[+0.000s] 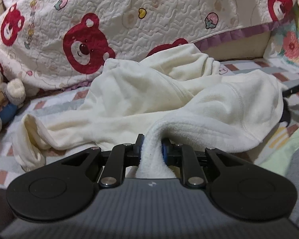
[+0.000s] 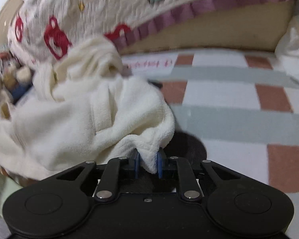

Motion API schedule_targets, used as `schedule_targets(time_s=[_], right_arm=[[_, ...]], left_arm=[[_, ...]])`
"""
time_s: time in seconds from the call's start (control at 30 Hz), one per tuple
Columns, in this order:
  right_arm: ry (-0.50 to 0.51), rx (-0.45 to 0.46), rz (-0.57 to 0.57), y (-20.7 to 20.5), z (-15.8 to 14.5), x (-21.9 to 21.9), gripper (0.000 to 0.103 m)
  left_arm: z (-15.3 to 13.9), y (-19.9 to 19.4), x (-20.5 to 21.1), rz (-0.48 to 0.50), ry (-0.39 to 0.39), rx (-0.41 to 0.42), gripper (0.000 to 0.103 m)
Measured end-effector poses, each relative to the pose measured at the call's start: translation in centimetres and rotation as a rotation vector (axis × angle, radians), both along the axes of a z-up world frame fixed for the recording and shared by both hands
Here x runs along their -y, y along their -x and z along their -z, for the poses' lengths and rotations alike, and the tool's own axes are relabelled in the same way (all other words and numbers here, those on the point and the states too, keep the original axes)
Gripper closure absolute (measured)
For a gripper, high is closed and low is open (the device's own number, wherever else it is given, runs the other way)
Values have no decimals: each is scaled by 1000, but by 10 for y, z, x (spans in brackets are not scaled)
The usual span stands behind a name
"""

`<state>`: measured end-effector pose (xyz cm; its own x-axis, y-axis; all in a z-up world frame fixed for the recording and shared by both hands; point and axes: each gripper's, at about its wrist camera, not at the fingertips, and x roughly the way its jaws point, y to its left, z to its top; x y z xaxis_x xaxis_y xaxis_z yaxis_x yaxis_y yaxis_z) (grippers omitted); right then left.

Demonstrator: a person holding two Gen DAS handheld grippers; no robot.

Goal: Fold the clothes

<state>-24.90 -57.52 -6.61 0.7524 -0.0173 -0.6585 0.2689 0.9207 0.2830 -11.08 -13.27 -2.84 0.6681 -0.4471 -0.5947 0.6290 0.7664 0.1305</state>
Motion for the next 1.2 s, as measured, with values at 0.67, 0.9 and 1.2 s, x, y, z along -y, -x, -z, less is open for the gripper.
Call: schedule_targets(time_s=[0.67,0.9,1.2], right_arm=[[-137,-44,181,-4,-14,23,85],[-48,42,131,-37,-34,23,84],[163,-5,-39,-74,-26,-24,70]], left_arm=[[31,-47,-20,9,199,-349,82],[16,-66,-49,-88,375,-365,82],[38,-83,-76,-265,428,-473,82]])
